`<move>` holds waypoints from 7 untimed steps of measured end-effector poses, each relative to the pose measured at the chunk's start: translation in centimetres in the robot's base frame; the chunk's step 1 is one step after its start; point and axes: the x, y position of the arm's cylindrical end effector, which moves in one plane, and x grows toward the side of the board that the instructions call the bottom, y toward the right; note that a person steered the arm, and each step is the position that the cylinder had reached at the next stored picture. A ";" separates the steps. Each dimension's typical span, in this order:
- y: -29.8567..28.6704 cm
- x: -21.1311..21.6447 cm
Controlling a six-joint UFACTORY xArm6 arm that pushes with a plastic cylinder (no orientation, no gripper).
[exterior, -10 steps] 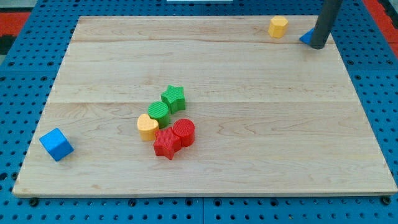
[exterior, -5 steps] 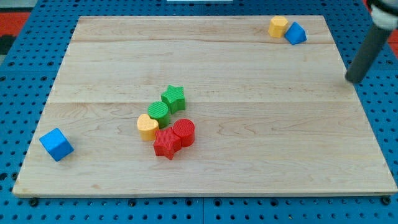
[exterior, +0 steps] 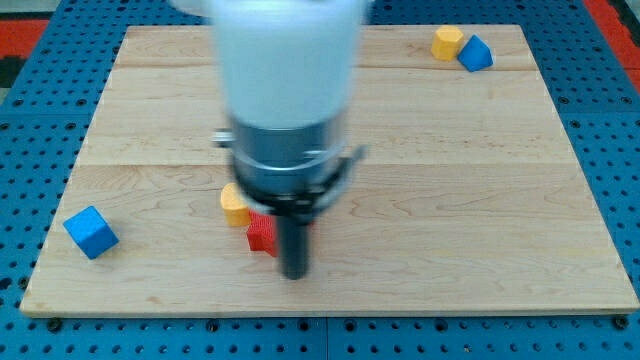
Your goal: Move the red circle to the top center
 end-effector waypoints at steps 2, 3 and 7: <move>3.2 -6.1; 5.9 -10.4; 13.4 -20.4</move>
